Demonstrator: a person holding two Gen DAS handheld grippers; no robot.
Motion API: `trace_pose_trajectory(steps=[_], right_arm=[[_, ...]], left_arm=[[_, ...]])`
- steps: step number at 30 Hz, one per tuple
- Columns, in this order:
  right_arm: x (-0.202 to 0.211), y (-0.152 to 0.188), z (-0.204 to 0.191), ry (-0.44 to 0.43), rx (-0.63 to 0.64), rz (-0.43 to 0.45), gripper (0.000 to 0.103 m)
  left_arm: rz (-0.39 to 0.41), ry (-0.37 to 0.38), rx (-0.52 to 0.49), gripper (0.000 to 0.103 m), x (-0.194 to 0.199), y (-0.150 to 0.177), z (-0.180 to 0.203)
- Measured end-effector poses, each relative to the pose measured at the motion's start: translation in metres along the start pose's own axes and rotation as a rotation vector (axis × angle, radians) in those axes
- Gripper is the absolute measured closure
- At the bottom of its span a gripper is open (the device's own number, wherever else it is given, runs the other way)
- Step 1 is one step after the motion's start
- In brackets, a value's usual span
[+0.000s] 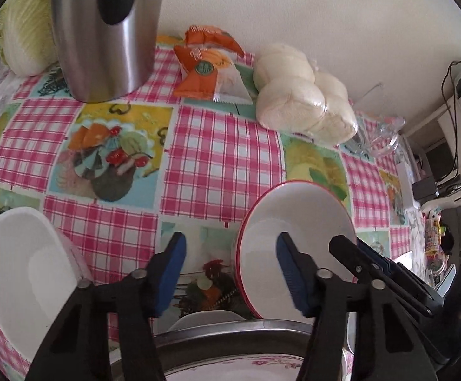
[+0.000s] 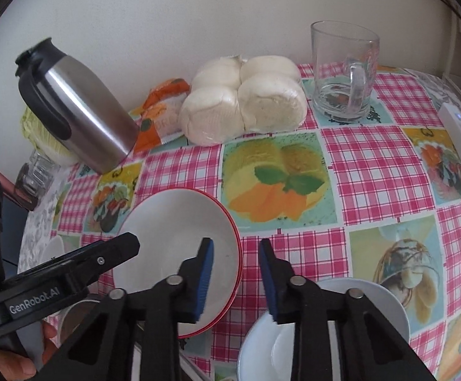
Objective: Organize plates and bowls
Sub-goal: 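Close the right tool on the red-rimmed bowl while the left tool grips it too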
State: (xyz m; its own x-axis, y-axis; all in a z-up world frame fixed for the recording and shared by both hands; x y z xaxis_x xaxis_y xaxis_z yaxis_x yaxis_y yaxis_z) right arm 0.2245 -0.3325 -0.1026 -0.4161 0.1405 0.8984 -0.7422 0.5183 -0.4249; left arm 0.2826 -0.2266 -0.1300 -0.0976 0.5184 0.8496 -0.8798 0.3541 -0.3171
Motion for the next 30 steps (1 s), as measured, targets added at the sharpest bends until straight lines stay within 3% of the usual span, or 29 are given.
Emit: trace_pose_trajectory(steps=[1,4,7,8,19,24,30], right_arm=[[-0.003,0.001,-0.001,0.002,0.003,-0.013,0.090],[-0.011,0.005,-0.002,0.022,0.024,-0.037,0.094],[-0.014,0.005,-0.002,0.027,0.037,-0.041,0.095],[-0.014,0.004,-0.002,0.029,0.042,-0.038,0.095],[-0.017,-0.013,0.007,0.044,0.049,0.022,0.096],[-0.016,-0.016,0.005,0.105,0.110,0.054,0.095],[-0.015,-0.021,0.014,0.102,0.098,0.088,0.095]], left_arm=[[-0.014,-0.001,0.000,0.054,-0.003,0.002,0.001],[-0.051,0.008,0.004,0.066,-0.012,0.007,0.003],[-0.063,-0.007,-0.030,0.090,-0.018,0.008,0.007],[-0.060,-0.020,-0.046,0.092,-0.018,0.008,0.008],[-0.047,-0.028,-0.114,0.093,-0.032,-0.006,0.024],[-0.028,-0.161,-0.261,0.093,-0.035,-0.011,0.037],[-0.012,-0.109,-0.256,0.093,-0.038,-0.016,0.043]])
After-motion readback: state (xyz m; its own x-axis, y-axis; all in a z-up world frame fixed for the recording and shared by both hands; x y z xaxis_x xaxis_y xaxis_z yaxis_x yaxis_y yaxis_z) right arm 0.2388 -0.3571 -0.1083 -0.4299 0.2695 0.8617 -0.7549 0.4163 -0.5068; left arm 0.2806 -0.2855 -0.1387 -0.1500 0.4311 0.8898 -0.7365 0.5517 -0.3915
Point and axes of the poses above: each gripper's, at about its wrist camera, not at the fingertips, and x roughly against the way its jaws point, z to its right, y to its underside, the point moved 10 cm from there along -x, roughly the way its jaws point, and after that the axes turned 6 degrees about y, right-handed, at the moved point
